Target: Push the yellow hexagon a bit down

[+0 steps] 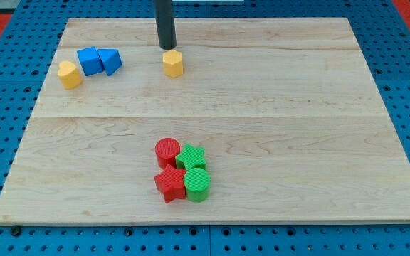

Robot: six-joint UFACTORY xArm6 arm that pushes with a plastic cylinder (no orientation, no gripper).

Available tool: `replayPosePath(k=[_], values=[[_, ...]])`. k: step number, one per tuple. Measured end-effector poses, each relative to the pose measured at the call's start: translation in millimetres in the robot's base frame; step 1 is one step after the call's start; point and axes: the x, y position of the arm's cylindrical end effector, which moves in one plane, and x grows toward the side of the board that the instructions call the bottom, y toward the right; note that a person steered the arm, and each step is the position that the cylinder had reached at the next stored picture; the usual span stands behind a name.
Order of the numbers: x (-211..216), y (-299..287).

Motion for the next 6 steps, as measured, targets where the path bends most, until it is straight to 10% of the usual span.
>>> replayPosePath(k=[3,6], values=[[92,12],[73,-26]])
